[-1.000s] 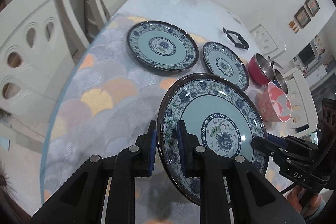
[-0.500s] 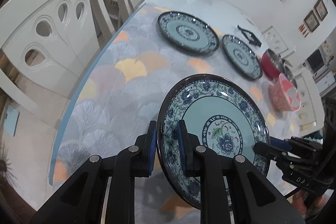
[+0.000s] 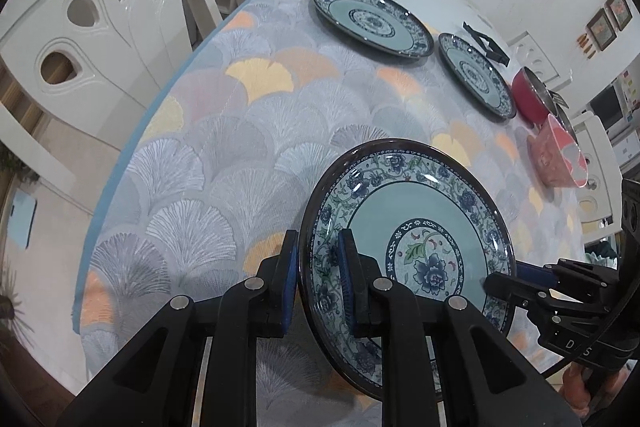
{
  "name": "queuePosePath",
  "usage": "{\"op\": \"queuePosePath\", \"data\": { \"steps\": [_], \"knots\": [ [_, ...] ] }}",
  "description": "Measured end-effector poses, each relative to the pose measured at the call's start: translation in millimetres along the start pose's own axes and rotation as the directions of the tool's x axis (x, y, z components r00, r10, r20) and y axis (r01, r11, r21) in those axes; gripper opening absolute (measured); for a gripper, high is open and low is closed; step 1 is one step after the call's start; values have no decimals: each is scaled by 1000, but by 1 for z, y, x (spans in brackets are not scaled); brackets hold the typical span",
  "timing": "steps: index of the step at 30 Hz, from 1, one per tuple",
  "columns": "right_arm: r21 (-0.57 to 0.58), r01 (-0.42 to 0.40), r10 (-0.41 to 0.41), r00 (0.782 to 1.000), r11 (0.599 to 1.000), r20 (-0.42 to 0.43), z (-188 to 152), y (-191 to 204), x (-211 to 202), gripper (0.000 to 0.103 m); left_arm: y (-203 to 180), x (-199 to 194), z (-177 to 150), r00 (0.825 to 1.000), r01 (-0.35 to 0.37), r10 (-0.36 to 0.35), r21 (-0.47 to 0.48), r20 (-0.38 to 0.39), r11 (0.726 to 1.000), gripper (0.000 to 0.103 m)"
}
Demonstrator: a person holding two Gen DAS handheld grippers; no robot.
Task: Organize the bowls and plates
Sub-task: 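Lift the plate with both grippers and carry it toward the cloth edge, then lower the plate onto the cloth and open both grippers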
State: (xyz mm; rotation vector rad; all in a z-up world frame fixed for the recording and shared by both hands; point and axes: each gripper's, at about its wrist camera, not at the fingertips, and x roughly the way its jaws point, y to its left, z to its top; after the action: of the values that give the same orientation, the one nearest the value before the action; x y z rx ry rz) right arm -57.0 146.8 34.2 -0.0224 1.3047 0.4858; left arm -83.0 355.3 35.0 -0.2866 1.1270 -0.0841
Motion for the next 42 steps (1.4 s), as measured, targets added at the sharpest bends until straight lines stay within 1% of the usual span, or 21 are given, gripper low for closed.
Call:
{"op": "queuePosePath", "data": {
  "steps": [7, 15, 19, 23, 25, 28, 34, 37, 38, 40, 42],
  "knots": [
    [7, 12, -12, 1000, 1000, -28, -5, -2, 12, 26, 0, 5, -5, 1000, -2, 2, 3, -13, 1000, 16],
    [-3, 11, -11, 999, 1000, -39, -7, -2, 13, 26, 3, 7, -7, 1000, -3, 3, -4, -30, 1000, 16],
    [10, 4, -4, 999, 1000, -46, -6, -6, 12, 26, 7, 5, -5, 999, -3, 3, -14, -37, 1000, 16],
    [40, -28, 30, 999, 999, -36, -2, -14, 2, 29, 14, 0, -3, 999, 9, -10, -36, -33, 999, 17],
    [42, -32, 33, 999, 999, -23, 0, -14, -4, 34, 15, -5, 0, 1000, 12, -13, -41, -22, 999, 17],
    [36, -29, 29, 1000, 999, 3, 5, -13, -13, 39, 15, -13, 8, 1000, 17, -17, -40, 3, 999, 18],
    [28, -47, 46, 997, 998, 58, 24, -9, -28, 40, 2, -29, 35, 997, 31, -30, -15, 76, 999, 18],
    [28, -69, 67, 995, 997, 77, 36, -4, -32, 40, -4, -36, 49, 993, 33, -32, -5, 114, 999, 18],
    [24, -75, 72, 994, 997, 82, 39, -2, -33, 40, -6, -39, 54, 991, 36, -35, -1, 126, 999, 19],
    [4, -64, 63, 993, 998, 95, 48, 4, -34, 40, -10, -42, 62, 988, 38, -39, 7, 147, 999, 26],
    [-12, -50, 51, 993, 999, 107, 55, 5, -37, 41, -15, -44, 72, 985, 40, -42, 19, 166, 999, 28]
  ]
}}
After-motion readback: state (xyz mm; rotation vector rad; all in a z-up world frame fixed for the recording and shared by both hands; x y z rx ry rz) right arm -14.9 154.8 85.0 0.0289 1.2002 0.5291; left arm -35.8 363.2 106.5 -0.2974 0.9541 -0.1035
